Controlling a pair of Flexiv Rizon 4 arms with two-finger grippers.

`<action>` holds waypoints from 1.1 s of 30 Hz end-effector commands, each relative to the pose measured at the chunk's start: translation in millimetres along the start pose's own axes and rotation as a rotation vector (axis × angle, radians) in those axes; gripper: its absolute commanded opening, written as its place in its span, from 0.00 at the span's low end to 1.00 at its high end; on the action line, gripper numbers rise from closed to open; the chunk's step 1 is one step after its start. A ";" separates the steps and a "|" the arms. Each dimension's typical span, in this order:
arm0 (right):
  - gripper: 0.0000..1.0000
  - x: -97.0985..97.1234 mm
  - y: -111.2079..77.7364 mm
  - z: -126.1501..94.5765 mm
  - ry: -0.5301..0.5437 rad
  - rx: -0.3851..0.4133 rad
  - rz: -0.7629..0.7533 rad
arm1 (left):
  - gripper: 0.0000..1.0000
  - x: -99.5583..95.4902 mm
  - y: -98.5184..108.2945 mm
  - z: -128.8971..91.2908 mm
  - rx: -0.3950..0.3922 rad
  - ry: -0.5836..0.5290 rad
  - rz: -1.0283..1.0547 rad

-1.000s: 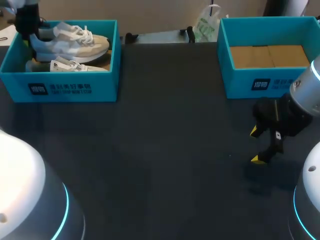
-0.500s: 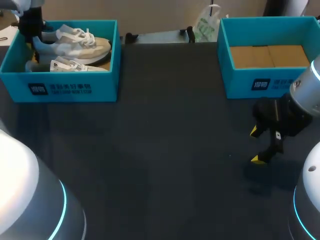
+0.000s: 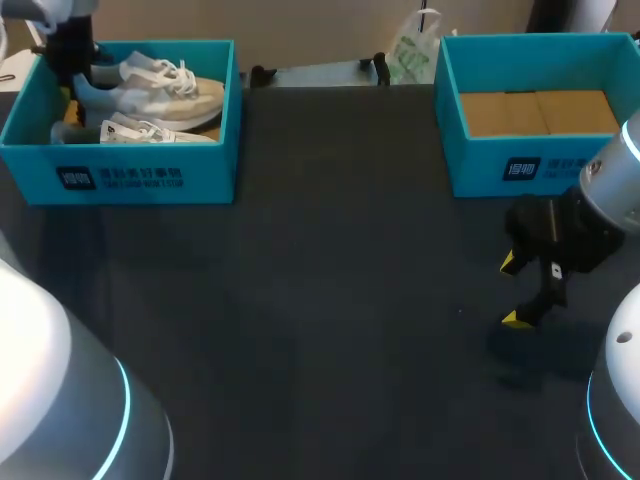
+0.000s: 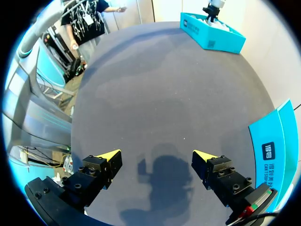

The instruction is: Take the shoe out of the shoebox, open the shoe tongue, remove and reinsert the insole, then place the shoe into the shoebox

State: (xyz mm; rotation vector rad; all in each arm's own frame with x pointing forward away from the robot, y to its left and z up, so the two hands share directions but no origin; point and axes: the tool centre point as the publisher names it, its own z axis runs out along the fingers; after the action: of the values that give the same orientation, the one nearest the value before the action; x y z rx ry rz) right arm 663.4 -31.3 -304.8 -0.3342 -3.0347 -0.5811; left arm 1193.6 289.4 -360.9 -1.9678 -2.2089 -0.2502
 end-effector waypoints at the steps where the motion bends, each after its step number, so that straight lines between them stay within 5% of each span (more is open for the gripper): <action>1: 1.00 1.1 -0.2 -0.2 -0.002 0.001 0.000 | 0.00 -2.4 11.5 7.4 0.014 0.003 0.002; 16: 1.00 1.1 -0.2 -0.2 -0.002 0.001 0.000 | 0.01 -3.5 18.6 19.6 0.033 -0.007 -0.004; 17: 1.00 1.1 -0.2 -0.2 -0.002 0.001 0.000 | 0.14 -4.1 18.4 20.2 0.035 -0.007 -0.003; 21: 1.00 1.1 -0.2 -0.2 -0.002 0.001 0.000 | 0.39 -5.5 16.0 18.5 0.041 -0.024 0.001; 27: 1.00 1.1 -0.2 -0.2 -0.002 0.001 0.000 | 0.39 -5.6 10.8 15.7 0.044 -0.037 0.010; 32: 1.00 1.1 -0.2 -0.2 -0.002 0.001 0.000 | 0.49 -4.3 7.8 12.0 0.040 -0.055 0.010; 33: 1.00 1.1 -0.2 -0.2 -0.002 0.001 0.000 | 0.58 -4.0 7.1 10.0 0.037 -0.062 0.010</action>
State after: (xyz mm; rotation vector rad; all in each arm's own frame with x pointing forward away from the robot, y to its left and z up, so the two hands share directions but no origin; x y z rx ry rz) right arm 663.4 -31.3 -304.8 -0.3342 -3.0347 -0.5811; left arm 1200.7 285.8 -375.9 -1.9855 -2.2214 -0.1575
